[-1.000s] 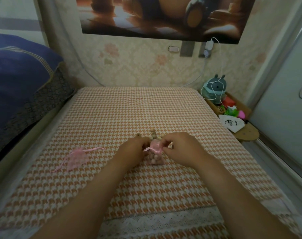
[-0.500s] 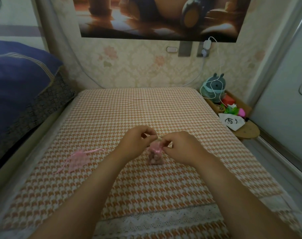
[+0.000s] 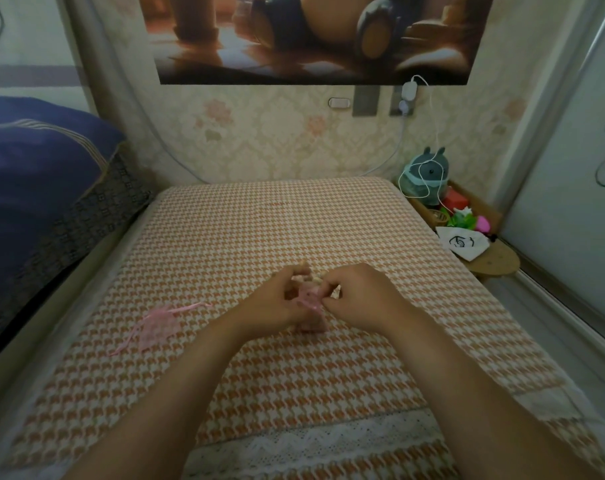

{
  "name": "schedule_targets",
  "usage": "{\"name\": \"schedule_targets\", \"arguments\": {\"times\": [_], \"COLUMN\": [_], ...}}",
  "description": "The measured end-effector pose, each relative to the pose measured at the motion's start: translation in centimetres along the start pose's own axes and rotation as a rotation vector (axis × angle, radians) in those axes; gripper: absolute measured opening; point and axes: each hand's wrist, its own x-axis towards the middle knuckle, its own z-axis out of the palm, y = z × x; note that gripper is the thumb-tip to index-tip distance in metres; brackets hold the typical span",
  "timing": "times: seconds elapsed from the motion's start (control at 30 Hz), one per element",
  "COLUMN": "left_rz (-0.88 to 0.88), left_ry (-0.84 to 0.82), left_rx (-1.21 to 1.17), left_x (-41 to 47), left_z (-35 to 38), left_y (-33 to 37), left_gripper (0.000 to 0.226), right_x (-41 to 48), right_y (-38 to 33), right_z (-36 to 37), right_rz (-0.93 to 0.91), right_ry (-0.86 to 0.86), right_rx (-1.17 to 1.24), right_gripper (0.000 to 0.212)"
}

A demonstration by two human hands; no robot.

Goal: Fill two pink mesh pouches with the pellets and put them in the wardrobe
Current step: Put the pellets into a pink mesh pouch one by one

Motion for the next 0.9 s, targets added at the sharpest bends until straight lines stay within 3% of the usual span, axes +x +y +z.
{"name": "schedule_targets", "arguments": {"times": [0.1, 0.27, 0.37, 0.47, 0.53, 0.73, 0.9], "left_rz": [0.031, 0.094, 0.091, 0.100, 0.087, 0.028, 0.060], "left_ry": [0.023, 0.192, 0.275, 0.291, 0.305, 0.293, 0.288], "left_rx": [0.150, 0.141, 0.207, 0.288, 0.311, 0.305, 0.299], "left_x": [-0.6, -1.3, -2.3, -3.6, -4.3, -5.1, -5.3], "left_z": [0.7, 0.2, -1.4, -2.7, -3.3, -4.7, -5.4], "left_y": [-1.1, -2.2, -2.6, -2.8, -3.2, -4.4, -4.7], "left_gripper": [0.084, 0.059, 0.061, 0.033, 0.026, 0.029, 0.049], "right_x": [0.2, 0.8, 1.2, 1.7, 2.0, 2.7, 2.7], "right_y": [-0.7, -2.0, -3.0, -4.2, -4.9, -6.8, -7.7], "right_z": [0.1, 0.6, 1.2, 2.1, 2.9, 3.9, 4.5], "right_rz": [0.013, 0.007, -0.015, -0.064, -0.111, -0.196, -0.224], "right_ry": [-0.008, -0.002, 0.014, 0.006, -0.002, -0.047, -0.078], "right_rx": [0.041, 0.084, 0.114, 0.119, 0.104, 0.004, -0.084], "right_gripper": [0.012, 0.006, 0.004, 0.007, 0.005, 0.019, 0.028]}}
